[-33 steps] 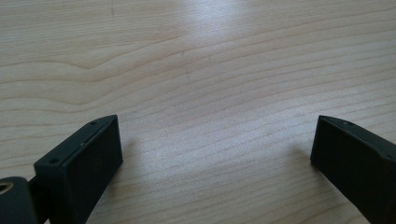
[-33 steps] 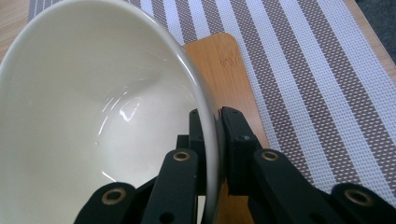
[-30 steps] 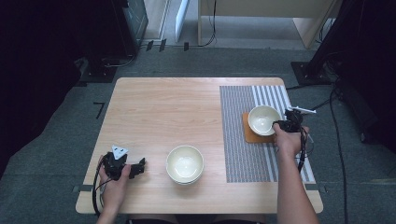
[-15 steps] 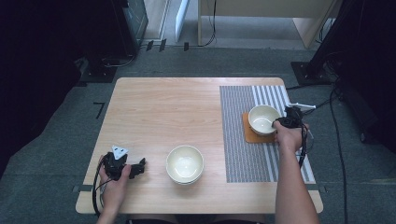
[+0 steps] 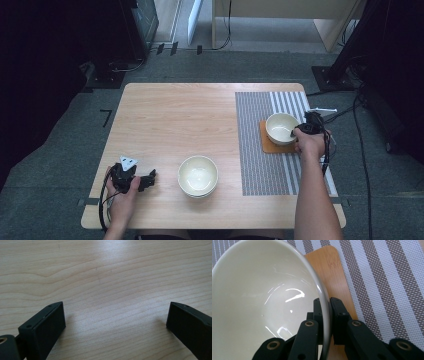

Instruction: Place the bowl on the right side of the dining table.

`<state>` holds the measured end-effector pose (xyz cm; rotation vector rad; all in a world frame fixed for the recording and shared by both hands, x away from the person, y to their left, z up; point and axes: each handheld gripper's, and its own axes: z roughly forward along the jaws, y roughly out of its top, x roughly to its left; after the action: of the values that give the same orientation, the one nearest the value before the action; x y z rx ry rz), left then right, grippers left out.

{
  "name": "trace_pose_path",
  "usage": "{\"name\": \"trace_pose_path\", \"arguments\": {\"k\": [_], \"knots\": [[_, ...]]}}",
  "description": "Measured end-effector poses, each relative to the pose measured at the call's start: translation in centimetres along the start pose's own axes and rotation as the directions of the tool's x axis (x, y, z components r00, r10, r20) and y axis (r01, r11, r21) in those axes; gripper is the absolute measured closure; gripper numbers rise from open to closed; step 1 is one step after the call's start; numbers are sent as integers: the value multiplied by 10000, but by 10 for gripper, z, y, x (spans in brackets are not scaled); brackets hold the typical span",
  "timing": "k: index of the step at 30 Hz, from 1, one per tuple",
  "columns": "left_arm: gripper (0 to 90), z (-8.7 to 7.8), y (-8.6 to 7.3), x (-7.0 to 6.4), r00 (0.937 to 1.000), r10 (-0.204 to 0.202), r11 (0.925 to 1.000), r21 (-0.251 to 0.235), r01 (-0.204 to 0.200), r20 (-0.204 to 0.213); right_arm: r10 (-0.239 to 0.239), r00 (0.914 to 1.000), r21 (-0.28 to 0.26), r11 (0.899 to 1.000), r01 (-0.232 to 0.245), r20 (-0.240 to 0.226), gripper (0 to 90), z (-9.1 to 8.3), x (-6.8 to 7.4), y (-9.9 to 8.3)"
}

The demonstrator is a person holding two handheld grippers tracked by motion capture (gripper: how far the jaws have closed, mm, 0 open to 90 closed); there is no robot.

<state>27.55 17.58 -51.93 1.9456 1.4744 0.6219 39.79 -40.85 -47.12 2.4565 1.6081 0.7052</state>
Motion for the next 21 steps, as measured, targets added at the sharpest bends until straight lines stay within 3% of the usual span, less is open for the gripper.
{"name": "trace_pose_path", "arguments": {"k": [21], "knots": [[18,0,0,0,10000,32,10000,16,-32,10,59,9998,599,9982,-49,-179,844,2,-3,6]]}}
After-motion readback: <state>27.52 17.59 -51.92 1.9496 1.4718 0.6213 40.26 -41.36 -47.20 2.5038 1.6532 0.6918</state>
